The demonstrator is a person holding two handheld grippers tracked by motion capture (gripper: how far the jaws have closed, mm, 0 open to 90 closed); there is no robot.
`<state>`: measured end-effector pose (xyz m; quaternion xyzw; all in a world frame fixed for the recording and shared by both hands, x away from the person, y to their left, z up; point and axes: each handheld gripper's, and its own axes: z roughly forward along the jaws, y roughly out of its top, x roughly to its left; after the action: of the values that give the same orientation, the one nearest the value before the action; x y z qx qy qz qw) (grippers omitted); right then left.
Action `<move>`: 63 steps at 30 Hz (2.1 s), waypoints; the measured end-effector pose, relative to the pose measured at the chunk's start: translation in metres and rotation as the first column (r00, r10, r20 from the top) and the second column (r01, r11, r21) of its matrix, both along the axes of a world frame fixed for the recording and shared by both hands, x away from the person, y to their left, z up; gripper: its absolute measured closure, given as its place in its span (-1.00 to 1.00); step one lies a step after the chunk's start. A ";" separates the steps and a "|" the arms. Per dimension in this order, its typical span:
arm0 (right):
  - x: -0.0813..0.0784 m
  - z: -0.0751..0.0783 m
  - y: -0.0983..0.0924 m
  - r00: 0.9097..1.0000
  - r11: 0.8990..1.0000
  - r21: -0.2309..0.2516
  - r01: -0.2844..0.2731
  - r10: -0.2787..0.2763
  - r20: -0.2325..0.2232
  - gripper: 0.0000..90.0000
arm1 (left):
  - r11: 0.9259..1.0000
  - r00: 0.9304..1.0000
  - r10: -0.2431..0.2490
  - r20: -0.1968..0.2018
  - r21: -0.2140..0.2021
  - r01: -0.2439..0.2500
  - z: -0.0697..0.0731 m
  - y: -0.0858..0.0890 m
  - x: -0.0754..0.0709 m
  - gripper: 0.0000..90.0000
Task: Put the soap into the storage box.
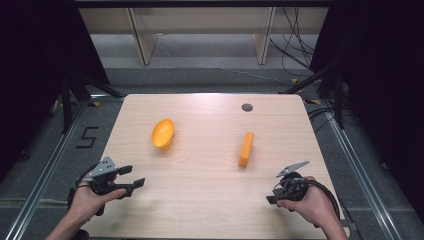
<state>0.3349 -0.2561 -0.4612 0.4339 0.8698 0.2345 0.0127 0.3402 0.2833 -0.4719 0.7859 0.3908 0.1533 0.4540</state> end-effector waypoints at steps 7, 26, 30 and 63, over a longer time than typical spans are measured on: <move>0.014 0.018 0.014 0.999 0.999 -0.021 0.041 -0.041 0.019 0.50 | 1.000 1.000 0.006 -0.020 -0.001 -0.006 -0.001 0.004 -0.001 -0.41; 0.137 0.066 0.086 0.811 0.830 -0.061 0.555 -0.556 -0.185 0.07 | 1.000 0.999 0.004 -0.040 -0.004 -0.004 -0.003 0.002 0.000 -0.40; 0.154 0.057 0.091 0.805 0.824 -0.102 0.557 -0.566 -0.179 -0.01 | 1.000 0.999 -0.002 -0.040 -0.003 0.002 -0.002 0.002 0.000 -0.40; 0.181 0.024 0.099 0.938 0.924 -0.317 0.213 -0.284 -0.196 0.37 | 1.000 0.999 -0.014 -0.036 -0.007 0.014 -0.003 0.002 0.001 -0.40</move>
<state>0.5155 -0.1572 -0.4374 0.5599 0.8273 0.0464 0.0017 0.3409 0.2854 -0.4753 0.7897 0.3939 0.1349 0.4505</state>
